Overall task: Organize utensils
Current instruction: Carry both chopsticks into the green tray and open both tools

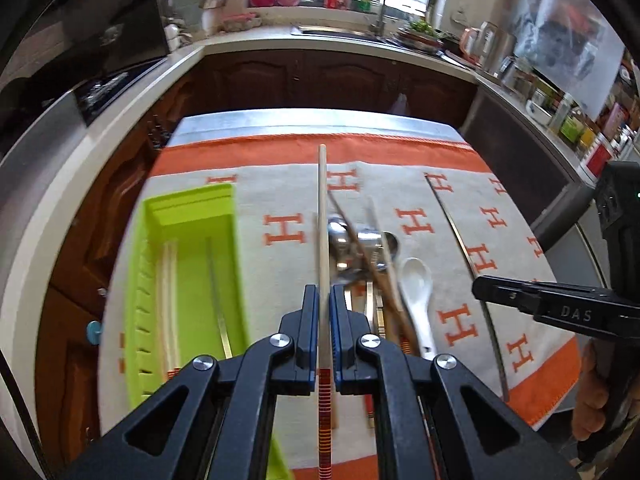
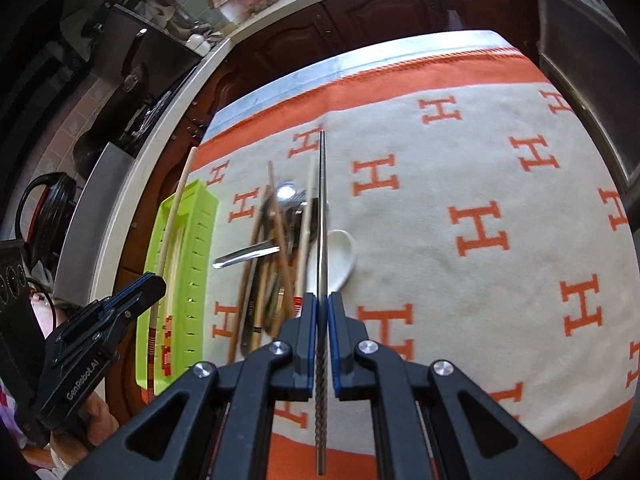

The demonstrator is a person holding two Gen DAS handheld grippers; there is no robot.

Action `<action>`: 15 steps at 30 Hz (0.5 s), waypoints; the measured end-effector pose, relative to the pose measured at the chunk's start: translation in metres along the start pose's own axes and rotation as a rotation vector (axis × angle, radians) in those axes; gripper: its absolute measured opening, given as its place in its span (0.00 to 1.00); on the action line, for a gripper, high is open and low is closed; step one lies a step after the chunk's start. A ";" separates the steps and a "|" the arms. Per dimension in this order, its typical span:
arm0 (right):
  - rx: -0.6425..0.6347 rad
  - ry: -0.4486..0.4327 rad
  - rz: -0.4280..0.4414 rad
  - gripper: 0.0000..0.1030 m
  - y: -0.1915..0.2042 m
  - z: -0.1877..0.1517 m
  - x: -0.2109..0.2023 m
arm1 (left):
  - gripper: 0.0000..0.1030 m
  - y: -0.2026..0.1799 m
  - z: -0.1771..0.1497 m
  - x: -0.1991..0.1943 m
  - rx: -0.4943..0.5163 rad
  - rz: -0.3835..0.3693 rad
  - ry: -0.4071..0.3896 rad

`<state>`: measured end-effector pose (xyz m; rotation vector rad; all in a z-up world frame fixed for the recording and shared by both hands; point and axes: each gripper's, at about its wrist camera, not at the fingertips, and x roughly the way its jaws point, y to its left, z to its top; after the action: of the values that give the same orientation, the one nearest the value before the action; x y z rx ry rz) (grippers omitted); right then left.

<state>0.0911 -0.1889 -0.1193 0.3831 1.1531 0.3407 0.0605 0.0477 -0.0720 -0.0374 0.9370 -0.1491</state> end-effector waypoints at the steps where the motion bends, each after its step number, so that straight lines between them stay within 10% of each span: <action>1: -0.031 0.000 0.006 0.05 0.014 0.002 0.001 | 0.03 0.013 -0.002 -0.004 -0.020 0.019 -0.008; 15: -0.253 0.131 0.095 0.05 0.174 0.008 0.072 | 0.04 0.113 -0.023 0.001 -0.180 0.086 0.005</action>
<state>0.1134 -0.0034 -0.0947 0.1955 1.2050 0.5954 0.0549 0.1604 -0.0977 -0.1623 0.9537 0.0152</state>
